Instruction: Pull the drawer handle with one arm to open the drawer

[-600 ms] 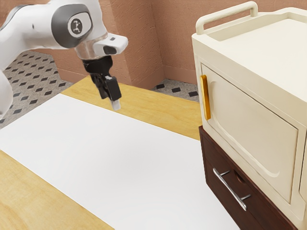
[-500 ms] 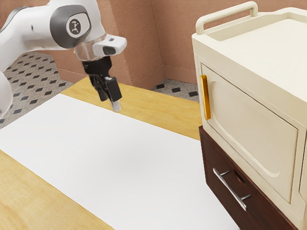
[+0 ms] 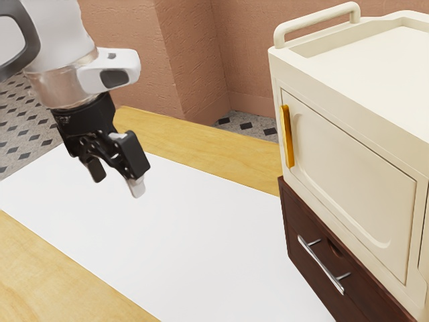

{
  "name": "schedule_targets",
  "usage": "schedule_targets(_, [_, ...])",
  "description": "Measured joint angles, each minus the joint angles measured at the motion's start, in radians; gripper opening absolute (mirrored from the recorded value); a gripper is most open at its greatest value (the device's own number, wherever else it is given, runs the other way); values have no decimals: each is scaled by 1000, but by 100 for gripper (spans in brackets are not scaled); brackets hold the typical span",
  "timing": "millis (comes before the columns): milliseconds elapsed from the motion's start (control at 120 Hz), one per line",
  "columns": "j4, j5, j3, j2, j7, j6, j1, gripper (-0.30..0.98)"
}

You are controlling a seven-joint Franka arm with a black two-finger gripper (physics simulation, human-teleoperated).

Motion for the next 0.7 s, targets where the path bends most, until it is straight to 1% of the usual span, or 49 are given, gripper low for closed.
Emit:
schedule_targets(58, [-4, 20, -52, -7, -146, -15, -9, 69])
schedule_targets(100, [-15, 29, -65, -12, -239, -12, -51, 69])
schedule_targets(200, [-100, 41, -74, -71, -413, 14, -119, 69])
schedule_targets(292, [-187, 45, -66, -87, -546, 66, -156, 69])
schedule_targets(358, [-231, 44, -59, -93, -629, 112, -172, 69])
schedule_targets(483, [-260, 39, -51, -96, -763, 177, -182, 69])
schedule_targets(600, [-284, 38, -50, -98, -864, 217, -183, 69])
schedule_targets(700, [-349, 41, -50, -118, -937, 265, -186, 69])
